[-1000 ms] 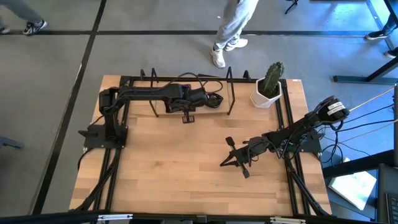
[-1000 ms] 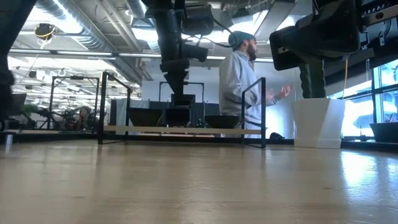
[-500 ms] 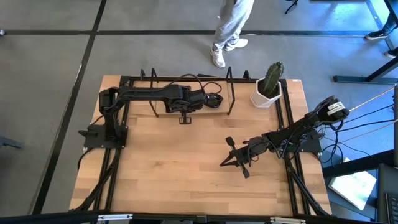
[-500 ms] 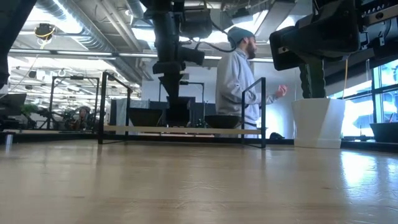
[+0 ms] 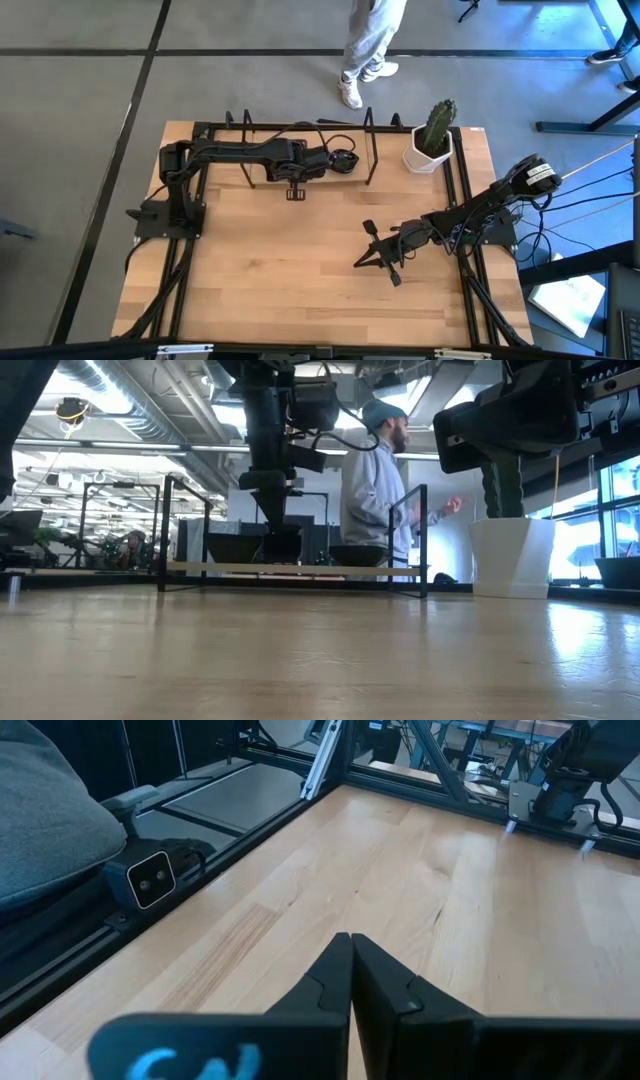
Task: Pick & Place Mini shaped plates
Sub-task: Stack the square plate on top of the square plate on the shelf
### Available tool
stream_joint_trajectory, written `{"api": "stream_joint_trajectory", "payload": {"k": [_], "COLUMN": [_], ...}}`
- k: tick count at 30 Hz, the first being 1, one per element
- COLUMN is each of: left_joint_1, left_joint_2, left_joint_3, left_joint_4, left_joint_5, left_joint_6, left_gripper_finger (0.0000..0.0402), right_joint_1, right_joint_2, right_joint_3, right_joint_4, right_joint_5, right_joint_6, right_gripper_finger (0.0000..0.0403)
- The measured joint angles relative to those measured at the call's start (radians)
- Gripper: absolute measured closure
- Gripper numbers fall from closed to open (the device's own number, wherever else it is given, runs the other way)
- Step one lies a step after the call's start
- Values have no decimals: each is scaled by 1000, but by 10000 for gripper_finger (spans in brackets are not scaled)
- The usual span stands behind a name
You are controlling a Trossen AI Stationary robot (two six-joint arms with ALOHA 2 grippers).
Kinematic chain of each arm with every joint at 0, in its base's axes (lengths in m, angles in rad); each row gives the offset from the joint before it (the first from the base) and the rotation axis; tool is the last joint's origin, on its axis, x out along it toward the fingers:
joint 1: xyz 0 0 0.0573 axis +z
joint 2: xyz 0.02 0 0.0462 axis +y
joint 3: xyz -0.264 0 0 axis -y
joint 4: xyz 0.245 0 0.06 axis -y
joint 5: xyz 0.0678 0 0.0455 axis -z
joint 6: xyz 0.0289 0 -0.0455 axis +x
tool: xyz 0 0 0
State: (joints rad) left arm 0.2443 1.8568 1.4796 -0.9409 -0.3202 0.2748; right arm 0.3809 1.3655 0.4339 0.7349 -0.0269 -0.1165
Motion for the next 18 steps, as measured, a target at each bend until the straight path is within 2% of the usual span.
{"api": "stream_joint_trajectory", "payload": {"k": [18], "left_joint_1": [-3], "left_joint_2": [0], "left_joint_3": [0], "left_joint_4": [0], "left_joint_5": [16], "left_joint_6": [-29], "left_gripper_finger": [329], "right_joint_1": [0], "right_joint_2": [0], "right_joint_3": [0], "right_joint_4": [0], "right_joint_5": [0], "right_joint_6": [0], "right_gripper_finger": [395]}}
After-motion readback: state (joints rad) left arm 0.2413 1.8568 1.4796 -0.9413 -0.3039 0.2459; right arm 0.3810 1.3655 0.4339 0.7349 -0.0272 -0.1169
